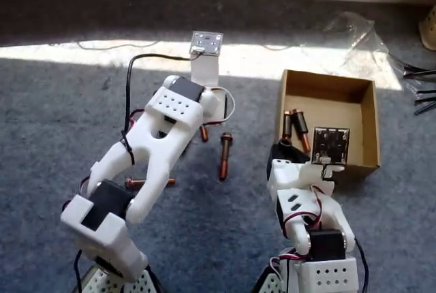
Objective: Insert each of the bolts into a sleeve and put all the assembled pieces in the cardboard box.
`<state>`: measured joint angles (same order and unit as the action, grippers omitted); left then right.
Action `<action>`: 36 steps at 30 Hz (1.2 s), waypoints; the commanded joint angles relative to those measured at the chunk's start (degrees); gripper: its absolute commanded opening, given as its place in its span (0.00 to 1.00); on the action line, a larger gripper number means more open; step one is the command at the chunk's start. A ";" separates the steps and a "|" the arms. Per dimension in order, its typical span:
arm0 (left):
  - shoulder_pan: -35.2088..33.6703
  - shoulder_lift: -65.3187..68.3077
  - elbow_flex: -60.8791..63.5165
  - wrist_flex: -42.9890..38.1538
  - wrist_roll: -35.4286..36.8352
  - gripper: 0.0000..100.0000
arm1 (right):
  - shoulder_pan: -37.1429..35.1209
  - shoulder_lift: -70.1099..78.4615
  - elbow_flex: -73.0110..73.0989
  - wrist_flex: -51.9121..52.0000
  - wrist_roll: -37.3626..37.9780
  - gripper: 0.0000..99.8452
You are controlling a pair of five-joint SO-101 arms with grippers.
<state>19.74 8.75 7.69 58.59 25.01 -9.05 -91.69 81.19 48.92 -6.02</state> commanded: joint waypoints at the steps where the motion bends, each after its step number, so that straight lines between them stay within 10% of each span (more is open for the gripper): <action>1: 0.57 4.18 -7.25 0.44 4.57 0.02 | 0.40 -0.66 -0.57 -1.36 -0.35 0.00; 36: -6.64 17.80 -22.37 6.77 7.38 0.09 | 0.40 -0.66 -0.57 -1.36 1.85 0.00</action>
<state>14.81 27.38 -12.35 65.27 32.31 -9.05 -91.69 81.19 48.92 -5.05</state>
